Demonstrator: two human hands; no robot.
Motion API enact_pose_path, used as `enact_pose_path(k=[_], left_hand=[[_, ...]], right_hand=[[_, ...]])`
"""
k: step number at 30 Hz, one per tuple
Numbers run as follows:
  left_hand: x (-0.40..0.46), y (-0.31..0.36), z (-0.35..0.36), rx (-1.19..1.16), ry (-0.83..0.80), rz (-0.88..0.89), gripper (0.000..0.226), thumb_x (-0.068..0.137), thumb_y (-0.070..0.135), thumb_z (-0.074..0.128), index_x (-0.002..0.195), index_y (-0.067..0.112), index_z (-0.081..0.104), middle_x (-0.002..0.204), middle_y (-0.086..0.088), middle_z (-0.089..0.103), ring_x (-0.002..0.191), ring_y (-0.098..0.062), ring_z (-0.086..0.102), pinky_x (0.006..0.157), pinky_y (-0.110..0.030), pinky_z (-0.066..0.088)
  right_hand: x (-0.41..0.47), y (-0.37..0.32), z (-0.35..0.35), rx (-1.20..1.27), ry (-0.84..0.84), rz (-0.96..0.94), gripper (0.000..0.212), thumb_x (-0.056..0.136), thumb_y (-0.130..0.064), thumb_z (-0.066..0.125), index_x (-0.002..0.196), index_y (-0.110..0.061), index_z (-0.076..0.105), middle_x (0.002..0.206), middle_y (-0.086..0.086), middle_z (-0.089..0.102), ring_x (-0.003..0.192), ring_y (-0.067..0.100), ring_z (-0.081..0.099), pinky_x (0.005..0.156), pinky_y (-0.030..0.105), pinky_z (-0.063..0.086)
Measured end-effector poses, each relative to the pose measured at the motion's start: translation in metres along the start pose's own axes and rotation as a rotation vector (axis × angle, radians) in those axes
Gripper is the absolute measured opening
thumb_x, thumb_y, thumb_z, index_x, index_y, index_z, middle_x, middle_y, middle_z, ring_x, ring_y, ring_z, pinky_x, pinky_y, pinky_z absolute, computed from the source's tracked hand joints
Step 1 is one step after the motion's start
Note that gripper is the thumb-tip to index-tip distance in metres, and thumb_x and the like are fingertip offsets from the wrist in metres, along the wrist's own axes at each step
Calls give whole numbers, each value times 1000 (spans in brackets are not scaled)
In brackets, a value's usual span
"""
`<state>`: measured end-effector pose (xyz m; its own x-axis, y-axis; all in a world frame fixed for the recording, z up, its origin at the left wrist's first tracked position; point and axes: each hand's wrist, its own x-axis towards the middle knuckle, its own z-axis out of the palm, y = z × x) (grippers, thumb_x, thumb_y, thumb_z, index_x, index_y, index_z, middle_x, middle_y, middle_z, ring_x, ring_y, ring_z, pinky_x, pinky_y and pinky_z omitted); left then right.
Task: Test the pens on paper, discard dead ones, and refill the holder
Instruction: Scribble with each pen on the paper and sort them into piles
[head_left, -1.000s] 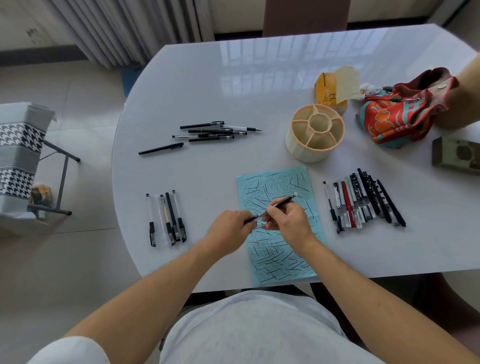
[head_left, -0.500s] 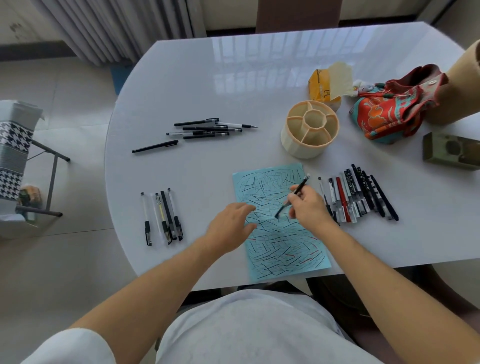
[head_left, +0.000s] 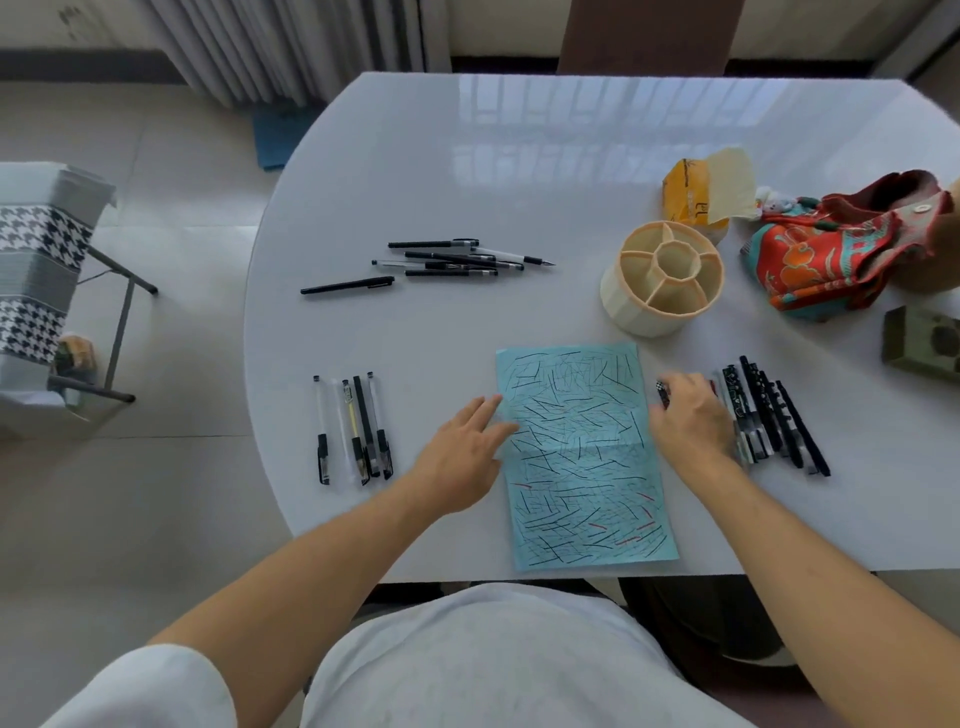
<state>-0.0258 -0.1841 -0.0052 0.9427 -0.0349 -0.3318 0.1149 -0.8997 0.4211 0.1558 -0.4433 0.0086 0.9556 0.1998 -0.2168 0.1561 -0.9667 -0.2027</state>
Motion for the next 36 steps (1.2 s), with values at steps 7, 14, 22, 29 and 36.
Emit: enact_pose_path(k=[7,14,22,29,36], left_hand=[[-3,-31,-12,40,-53,-156,55,99,30,50,152,26,35,167,-10,11,154,-32,5,122,-50,17],[1,-40,-25,28,-131,-118,54,97,27,51,151,24,43,167,-9,14,153,-30,10,119,-49,30],[4,-50,-38,-4,-204,-93,51,97,21,50,148,25,48,168,-6,11,154,-26,14,118,-44,29],[3,-52,-46,-121,-230,-112,51,98,28,51,148,24,46,167,-3,20,153,-21,19,117,-44,31],[11,-22,-48,-409,-32,-251,45,100,44,52,141,27,50,125,7,66,111,-16,61,90,-35,49]], right_hand=[[46,-155,0,246,-68,-299,30,97,-14,57,124,-13,69,127,8,68,116,27,63,98,39,50],[100,-254,21,78,-157,-472,44,96,-4,46,136,-13,62,141,10,58,130,31,53,104,40,45],[99,-262,51,-229,-199,-558,34,88,-4,52,121,-10,53,123,15,56,104,40,63,81,43,51],[62,-215,43,396,-207,-220,11,80,-17,63,91,-16,63,88,4,68,78,27,62,69,31,49],[-20,-144,30,1284,-508,188,11,97,-9,61,88,-5,65,78,15,70,72,29,72,69,38,63]])
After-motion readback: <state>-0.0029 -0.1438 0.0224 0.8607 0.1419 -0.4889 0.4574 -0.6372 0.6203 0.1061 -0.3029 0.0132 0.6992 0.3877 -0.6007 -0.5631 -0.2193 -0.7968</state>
